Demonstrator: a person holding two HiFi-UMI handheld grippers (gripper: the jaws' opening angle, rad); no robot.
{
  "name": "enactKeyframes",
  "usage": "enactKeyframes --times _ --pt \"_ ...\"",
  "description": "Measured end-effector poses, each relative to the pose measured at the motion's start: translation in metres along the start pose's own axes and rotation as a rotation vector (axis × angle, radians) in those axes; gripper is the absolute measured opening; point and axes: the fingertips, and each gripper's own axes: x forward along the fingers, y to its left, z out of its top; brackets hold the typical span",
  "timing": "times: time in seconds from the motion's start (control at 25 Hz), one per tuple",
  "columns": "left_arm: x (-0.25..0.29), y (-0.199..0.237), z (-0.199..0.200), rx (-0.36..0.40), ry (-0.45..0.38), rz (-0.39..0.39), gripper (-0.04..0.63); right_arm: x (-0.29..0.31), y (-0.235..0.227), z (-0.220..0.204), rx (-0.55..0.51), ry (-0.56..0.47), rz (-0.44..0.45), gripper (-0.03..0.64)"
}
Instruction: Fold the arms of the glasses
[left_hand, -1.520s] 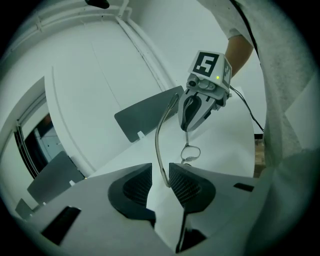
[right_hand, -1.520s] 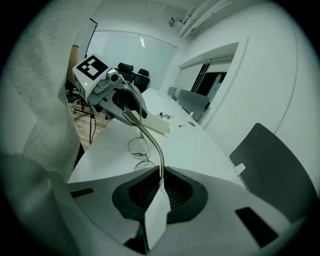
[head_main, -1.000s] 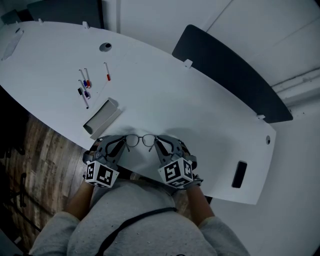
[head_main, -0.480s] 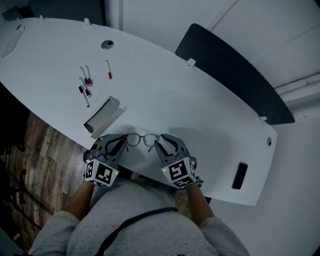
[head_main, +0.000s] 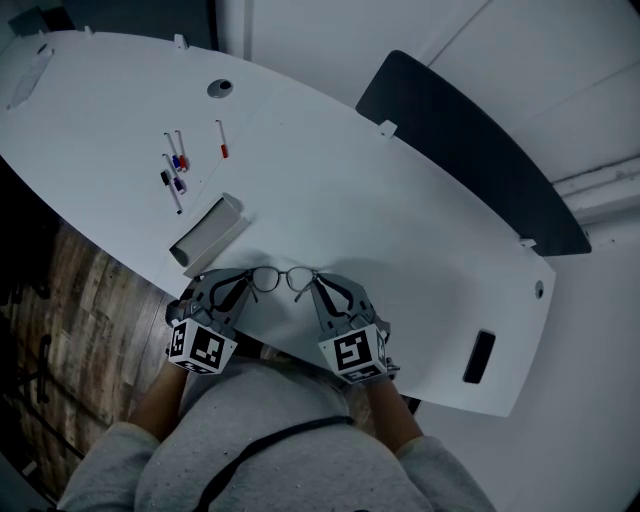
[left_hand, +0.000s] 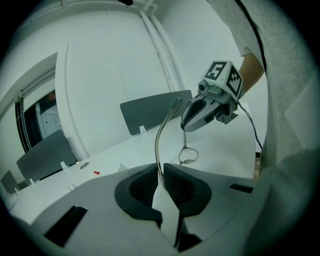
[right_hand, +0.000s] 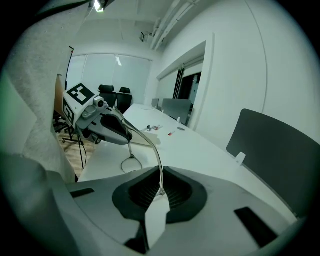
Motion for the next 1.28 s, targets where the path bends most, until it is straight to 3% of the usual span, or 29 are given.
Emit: enactKeyframes --times 1.0,1.28 --pt "-0.003 0.009 -0.001 -0.016 -0.011 0.026 0.043 0.066 0.035 -0.006 -0.687 0.423 0.099 0.032" --pt "-0.003 0.009 -0.003 -0.027 -0.012 0.034 0.043 0.076 0.042 -0.012 -0.757 0.451 0.121 0.032"
